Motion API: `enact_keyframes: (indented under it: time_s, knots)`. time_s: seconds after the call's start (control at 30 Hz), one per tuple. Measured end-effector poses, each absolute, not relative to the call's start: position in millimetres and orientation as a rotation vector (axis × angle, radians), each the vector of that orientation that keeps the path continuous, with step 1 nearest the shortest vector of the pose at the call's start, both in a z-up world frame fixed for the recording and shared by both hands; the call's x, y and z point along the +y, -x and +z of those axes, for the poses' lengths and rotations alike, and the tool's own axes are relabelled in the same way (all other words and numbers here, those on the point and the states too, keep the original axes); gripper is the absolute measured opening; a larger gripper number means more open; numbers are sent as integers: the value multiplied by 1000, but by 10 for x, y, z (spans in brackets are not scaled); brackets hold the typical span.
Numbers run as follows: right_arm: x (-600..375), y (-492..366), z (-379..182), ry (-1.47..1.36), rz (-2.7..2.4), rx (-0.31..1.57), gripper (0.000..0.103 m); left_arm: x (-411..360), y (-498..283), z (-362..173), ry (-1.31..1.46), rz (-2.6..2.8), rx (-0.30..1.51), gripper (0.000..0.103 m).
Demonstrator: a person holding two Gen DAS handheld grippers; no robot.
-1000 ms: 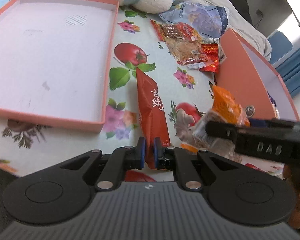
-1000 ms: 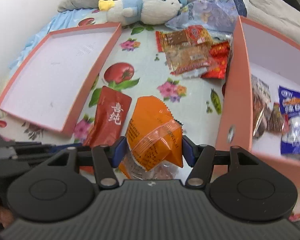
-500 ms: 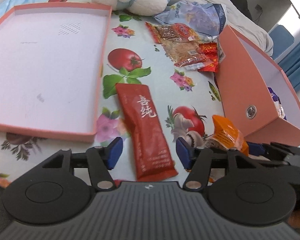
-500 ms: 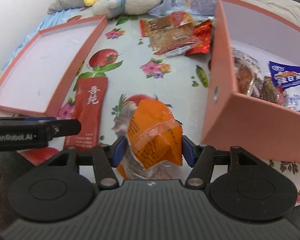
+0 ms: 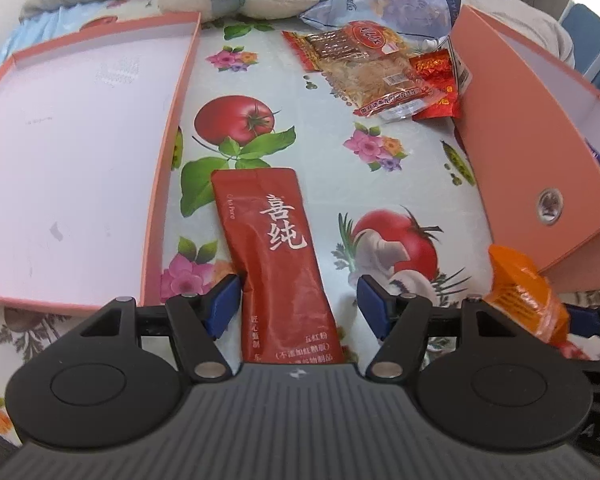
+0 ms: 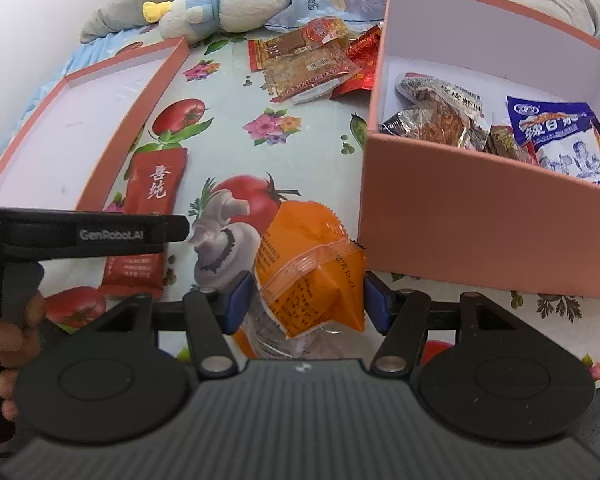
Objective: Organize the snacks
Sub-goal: 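Lift both held packets and carry them over the deeper box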
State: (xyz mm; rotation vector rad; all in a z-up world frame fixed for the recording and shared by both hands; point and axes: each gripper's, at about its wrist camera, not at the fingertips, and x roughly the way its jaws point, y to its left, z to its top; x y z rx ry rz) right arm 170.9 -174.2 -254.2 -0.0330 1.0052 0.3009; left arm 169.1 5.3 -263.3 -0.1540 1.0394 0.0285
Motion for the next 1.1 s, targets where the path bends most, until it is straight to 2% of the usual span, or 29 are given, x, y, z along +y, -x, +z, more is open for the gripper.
enact_keyframes:
  time_s: [0.33,0.43,0.6,1.1]
  knots:
    - [-1787,-1726,-2534,22,298,1006,62,66,-1744,-2659,98,76,1028,68]
    - [-1784,-1739,-2529,22,298,1010,62,65,-1736,-2656,81,84,1017,57]
    - [-1793,-1755,-2505,13,298,1016,62,118,-1701,-2624,116,76,1008,49]
    - [-1748,-1711,-2292,-11,327,1001,62,206,-1503,-2328,207,26,986,47]
